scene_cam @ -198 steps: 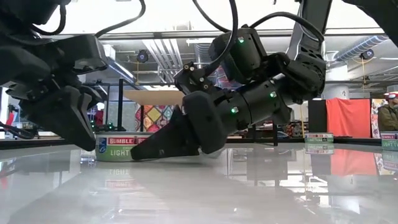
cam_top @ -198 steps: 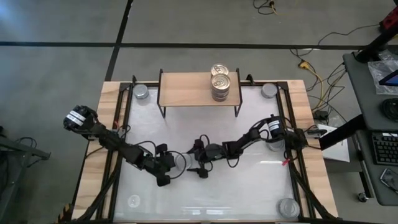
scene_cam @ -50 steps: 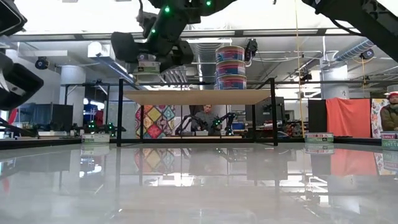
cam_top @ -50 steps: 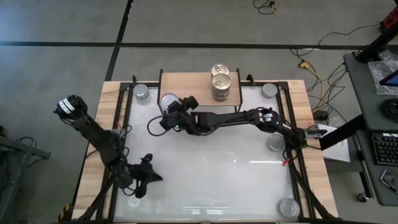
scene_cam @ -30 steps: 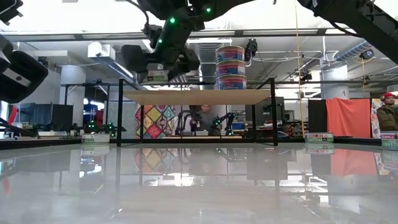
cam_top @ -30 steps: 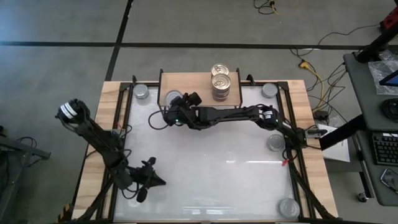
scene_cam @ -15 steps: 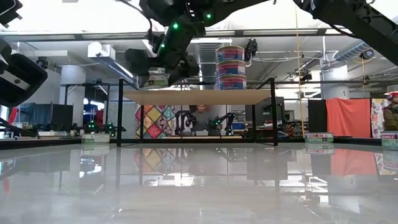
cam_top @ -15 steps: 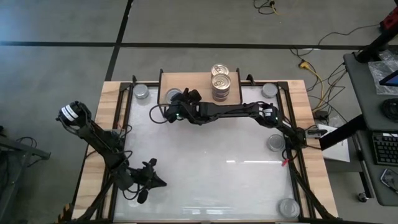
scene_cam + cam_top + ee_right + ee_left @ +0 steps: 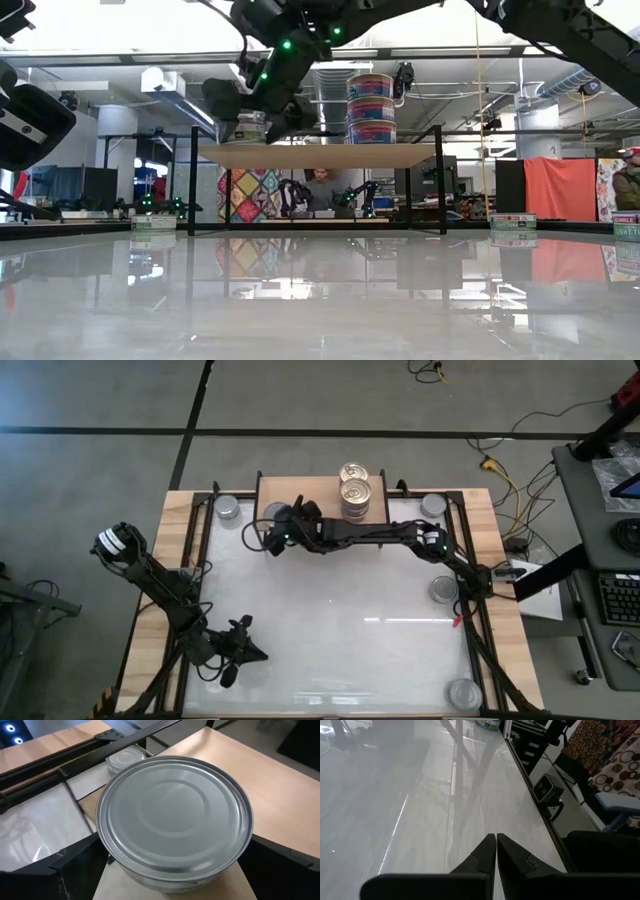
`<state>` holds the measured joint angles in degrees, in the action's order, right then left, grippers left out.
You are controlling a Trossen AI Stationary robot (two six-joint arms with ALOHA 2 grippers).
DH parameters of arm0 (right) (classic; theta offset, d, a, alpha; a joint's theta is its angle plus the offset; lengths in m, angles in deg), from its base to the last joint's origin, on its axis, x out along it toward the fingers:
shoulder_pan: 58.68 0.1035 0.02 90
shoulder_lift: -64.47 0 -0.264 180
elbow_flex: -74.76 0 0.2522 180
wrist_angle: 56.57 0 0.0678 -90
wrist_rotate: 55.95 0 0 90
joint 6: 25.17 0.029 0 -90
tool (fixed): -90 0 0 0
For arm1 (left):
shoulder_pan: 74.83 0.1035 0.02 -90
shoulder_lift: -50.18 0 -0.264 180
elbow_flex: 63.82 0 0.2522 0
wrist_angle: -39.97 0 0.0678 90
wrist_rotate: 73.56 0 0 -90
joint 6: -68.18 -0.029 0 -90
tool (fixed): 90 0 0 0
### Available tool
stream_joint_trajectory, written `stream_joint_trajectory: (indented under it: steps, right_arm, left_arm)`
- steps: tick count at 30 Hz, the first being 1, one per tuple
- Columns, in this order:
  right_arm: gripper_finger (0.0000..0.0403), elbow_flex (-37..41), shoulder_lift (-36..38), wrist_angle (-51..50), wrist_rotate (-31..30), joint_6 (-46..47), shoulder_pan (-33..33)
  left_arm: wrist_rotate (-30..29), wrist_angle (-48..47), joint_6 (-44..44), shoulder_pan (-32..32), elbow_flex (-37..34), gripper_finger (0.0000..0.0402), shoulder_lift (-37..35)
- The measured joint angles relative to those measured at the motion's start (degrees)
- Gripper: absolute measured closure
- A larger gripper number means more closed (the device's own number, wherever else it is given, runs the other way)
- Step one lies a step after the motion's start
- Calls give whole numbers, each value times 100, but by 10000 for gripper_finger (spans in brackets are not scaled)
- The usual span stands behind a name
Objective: Stack canned seafood by type on shelf
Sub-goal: Put the green tuna can on the shelf
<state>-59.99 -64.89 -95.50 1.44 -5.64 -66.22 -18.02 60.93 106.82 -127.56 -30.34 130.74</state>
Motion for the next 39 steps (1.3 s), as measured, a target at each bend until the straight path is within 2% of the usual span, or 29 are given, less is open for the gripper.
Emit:
stream_joint_trajectory:
  steps: [16, 33, 39]
  right_arm:
    - [7, -28, 2, 7, -33, -162, -2]
    - [7, -38, 2, 64, -209, -1023, -13]
    - [7, -42, 2, 57, -188, -783, -50]
  left_arm:
    - [-1, 40, 0, 0, 0, 401, -2]
    - [-81, 43, -17, 0, 0, 401, -2]
    - [-87, 43, -17, 2, 0, 401, -2]
